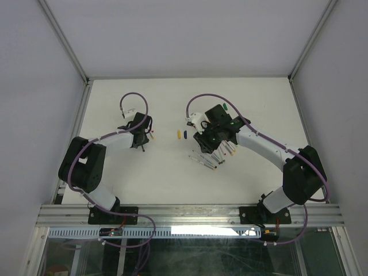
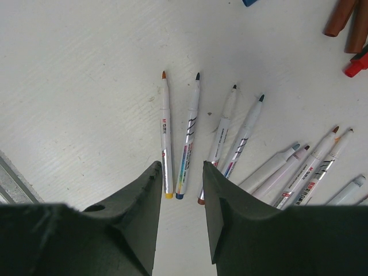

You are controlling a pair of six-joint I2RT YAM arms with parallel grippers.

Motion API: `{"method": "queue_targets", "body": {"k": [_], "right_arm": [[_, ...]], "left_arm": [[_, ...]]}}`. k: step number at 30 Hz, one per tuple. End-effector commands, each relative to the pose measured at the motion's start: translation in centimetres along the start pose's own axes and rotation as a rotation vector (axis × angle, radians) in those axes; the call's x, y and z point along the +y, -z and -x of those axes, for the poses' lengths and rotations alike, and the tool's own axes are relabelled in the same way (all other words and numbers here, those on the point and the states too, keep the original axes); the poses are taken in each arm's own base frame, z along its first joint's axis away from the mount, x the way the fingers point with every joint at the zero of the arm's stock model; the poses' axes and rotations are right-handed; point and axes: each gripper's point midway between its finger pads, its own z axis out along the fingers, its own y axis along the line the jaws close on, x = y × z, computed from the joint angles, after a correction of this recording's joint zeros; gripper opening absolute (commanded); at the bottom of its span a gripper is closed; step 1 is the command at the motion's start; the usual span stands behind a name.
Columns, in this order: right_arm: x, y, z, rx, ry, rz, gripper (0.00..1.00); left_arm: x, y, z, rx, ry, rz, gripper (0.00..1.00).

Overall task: Open the pen caps
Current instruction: Pick up the pen from the center of the board.

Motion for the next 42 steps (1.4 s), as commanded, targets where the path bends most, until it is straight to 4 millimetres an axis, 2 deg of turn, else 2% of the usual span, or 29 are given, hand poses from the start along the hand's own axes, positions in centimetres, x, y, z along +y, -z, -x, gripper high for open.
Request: {"method": "queue_targets", "body": {"k": [1,3,8,10,15,18,22,25,30,34,37,42], "right_arm": [[-0.1,1.1,1.8,-0.076,0.033,-0.006,0.37],[0.0,1.0,1.7,-0.075,0.031,-0.001,0.37],[0.8,0.8,1.9,-0.089,0.025,0.043,0.37],[1.8,0.8,2.3,-0.118,0.021,0.098,0.37],[6.0,1.5,4.7,-0.291,0.006,0.352,0.39],[8.6,1.7,5.8,-0.404,0.014,0.523,0.45],[10.5,0.7,6.3,-0.471,-0.054,0.704,0.52],[11.0,-1.2,5.6,-0.467,-0.169,0.778,0.56],[10.0,-4.7,5.4,-0.458,-0.299,0.782,0.61],[10.1,-7.0,4.7,-0.402,-0.374,0.779,0.65],[10.4,-8.2,4.2,-0.362,-0.39,0.76,0.65],[11.1,-8.5,3.6,-0.302,-0.421,0.77,0.65]], "left_arm": [[0.0,-1.0,1.3,0.01,-0.012,0.0,0.32],[-0.3,-1.2,1.5,0.015,-0.011,-0.011,0.29],[-1.1,-1.1,1.1,0.039,-0.005,-0.062,0.06],[-1.2,-0.6,1.1,0.037,0.006,-0.081,0.0],[-1.2,1.3,0.7,0.029,0.052,-0.151,0.0],[-1.2,2.6,-0.2,0.029,0.103,-0.213,0.0],[-1.6,4.6,-1.4,0.03,0.186,-0.333,0.0],[-2.3,6.1,-2.8,0.045,0.255,-0.45,0.0],[-4.2,8.4,-4.3,0.048,0.352,-0.639,0.0],[-5.5,9.8,-5.1,0.035,0.42,-0.747,0.0],[-6.9,10.9,-5.9,0.041,0.458,-0.817,0.0],[-9.2,12.6,-6.6,0.049,0.52,-0.898,0.0]]}}
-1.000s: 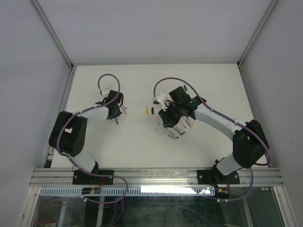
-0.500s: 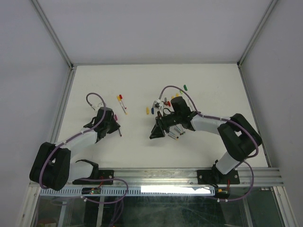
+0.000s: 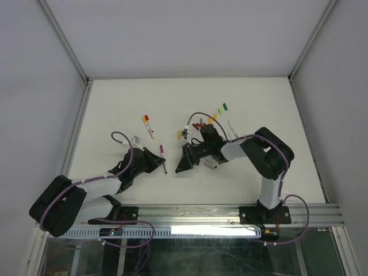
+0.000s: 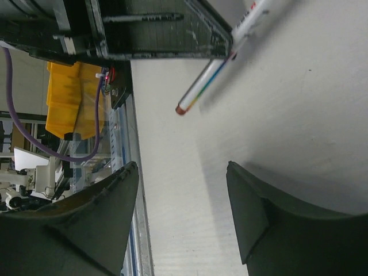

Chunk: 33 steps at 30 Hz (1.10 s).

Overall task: Open the pen caps
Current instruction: Pick up the pen from the center of the board.

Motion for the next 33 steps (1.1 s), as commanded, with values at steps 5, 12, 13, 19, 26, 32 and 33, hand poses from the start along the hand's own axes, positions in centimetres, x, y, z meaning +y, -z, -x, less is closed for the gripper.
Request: {"method": "queue_targets", "body": {"k": [5,12,13,19,26,32,33], "right_arm": [[0.4,-0.8,1.3,0.018,-0.024,0.0,0.65],[0.4,-1.2,1.1,0.03,-0.028,0.003,0.65],[0.3,-1.3,0.9,0.039,-0.042,-0.001,0.65],[-4.0,-1.6,2.1,-0.041,-0.143,-0.241,0.28],[-4.5,-1.6,1.9,-0.027,-0.166,-0.259,0.11],[-4.1,-0.7,2.9,-0.049,-0.172,-0.227,0.01],[-4.0,-0.5,3.2,-0.055,-0.173,-0.217,0.01]], "left_arm": [[-5.9,-0.8,0.0,-0.089,0.153,-0.188,0.0],[-6.4,-1.8,-1.1,-0.089,0.213,-0.199,0.0],[-6.4,-1.9,-1.4,-0.081,0.213,-0.197,0.0],[-6.9,-2.6,-2.9,-0.047,0.217,-0.197,0.0],[-7.5,-2.6,-3.7,-0.038,0.232,-0.214,0.0],[-7.7,-1.9,-3.2,-0.056,0.223,-0.243,0.09],[-7.7,-1.6,-3.1,-0.062,0.219,-0.247,0.15]]}}
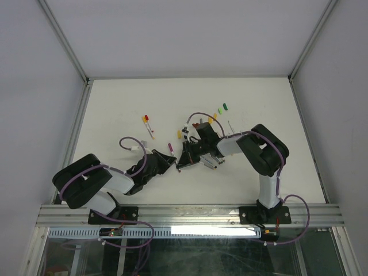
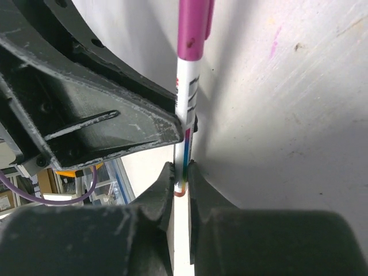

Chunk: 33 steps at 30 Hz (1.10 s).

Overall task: Open the pen caps
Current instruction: Pick up the pen from the center of the board.

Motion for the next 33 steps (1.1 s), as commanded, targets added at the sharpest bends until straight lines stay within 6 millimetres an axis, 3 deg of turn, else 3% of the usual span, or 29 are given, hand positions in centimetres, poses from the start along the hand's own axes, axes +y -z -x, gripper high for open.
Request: {"method": "queue_targets", "body": {"k": [1,6,9,17,24,26,33], "right_arm": [[0.2,0.5,3.0,-0.077,0.068,0.003,0.0],[1.7,1.1,3.5,-0.087,0.092,0.058,0.0],[2.3,1.2,3.6,-0.084,0.097,0.087,0.0],[4.0,1.8,4.7,-0.126,0.162,0.122,0.0],[5.7,2.1,5.6,-0.165,0.233,0.156,0.0],[8.1,2.8,3.9,-0.083,0.215,0.29,0.0],[10.3,3.8,3.7,-0.087,0.254,0.364,0.0]], "left_arm": [[-3.8,1.0,-0.1,0.009,0.037,-0.141,0.23],[-4.4,1.8,0.9,-0.027,0.014,-0.15,0.46],[-3.9,1.9,1.1,-0.039,0.008,-0.136,0.53],[-3.9,2.3,2.4,-0.072,-0.023,-0.146,0.57],[-6.7,3.6,3.4,-0.08,-0.121,-0.269,0.58],[-7.0,3.8,3.6,-0.081,-0.136,-0.278,0.58],[-6.7,3.9,3.9,-0.083,-0.146,-0.263,0.55]]}}
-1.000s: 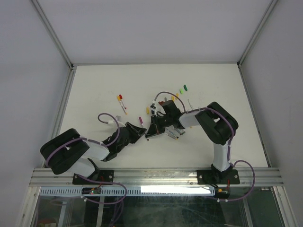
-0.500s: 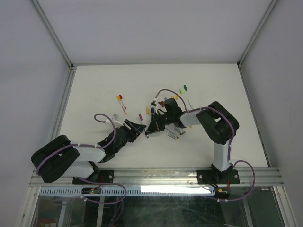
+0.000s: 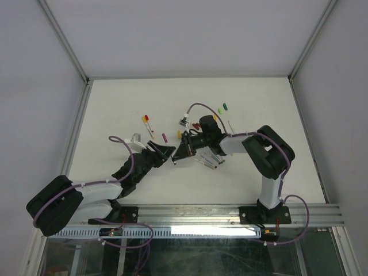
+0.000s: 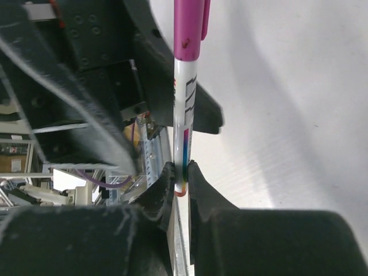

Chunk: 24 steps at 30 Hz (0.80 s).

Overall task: Open the pen caps
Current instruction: Pick up the pen from the center of the board.

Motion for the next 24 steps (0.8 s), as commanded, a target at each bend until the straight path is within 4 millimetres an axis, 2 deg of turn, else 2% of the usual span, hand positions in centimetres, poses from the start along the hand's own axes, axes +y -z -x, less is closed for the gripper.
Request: {"method": "queue_targets", "body": {"k": [1,5,10,13,15,18,24], "right_arm": [[4.8,0.6,1.4,-0.018,0.128,0.131,0.0],[5.2,0.5,1.2,-0.007,0.139,0.145,0.0],[5.7,0.6,1.3,-0.008,0.152,0.154,0.0],[6.2,0.7,1.5,-0.011,0.166,0.161,0.01],[6.7,0.9,1.7,-0.017,0.18,0.165,0.08],[7.7,1.4,2.1,-0.03,0.217,0.164,0.28],[10.1,2.3,1.9,-0.024,0.218,0.167,0.28]], "left_arm": [[-0.6,0.2,0.5,-0.001,-0.034,-0.031,0.52],[-1.3,0.1,0.5,0.003,-0.046,-0.058,0.4],[-2.4,0.4,0.9,-0.007,-0.062,-0.103,0.11],[-3.1,0.8,1.1,-0.015,-0.08,-0.141,0.0],[-3.8,1.1,1.3,-0.019,-0.092,-0.171,0.0],[-5.3,1.7,1.7,-0.035,-0.107,-0.242,0.0],[-7.9,2.6,2.3,-0.068,-0.097,-0.361,0.0]]}}
